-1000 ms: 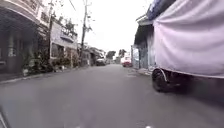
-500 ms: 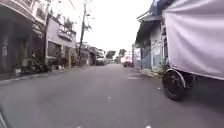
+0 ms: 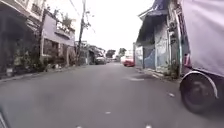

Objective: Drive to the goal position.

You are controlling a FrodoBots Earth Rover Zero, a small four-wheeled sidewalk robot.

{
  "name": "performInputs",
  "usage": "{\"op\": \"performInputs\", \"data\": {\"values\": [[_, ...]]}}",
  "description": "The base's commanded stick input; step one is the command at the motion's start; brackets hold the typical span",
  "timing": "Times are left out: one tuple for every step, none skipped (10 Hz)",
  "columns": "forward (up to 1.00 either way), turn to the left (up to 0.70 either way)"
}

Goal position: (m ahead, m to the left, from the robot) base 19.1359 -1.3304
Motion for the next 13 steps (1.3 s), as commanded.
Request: {"op": "performInputs", "data": {"values": [[1.0,0.0],[1.0,0.0],[1.0,0.0],[1.0,0.0],[1.0,0.0],[1.0,0.0],[1.0,0.0],[1.0,0.0],[1.0,0.0],[1.0,0.0],[1.0,0.0],[1.0,0.0],[1.0,0.0]]}}
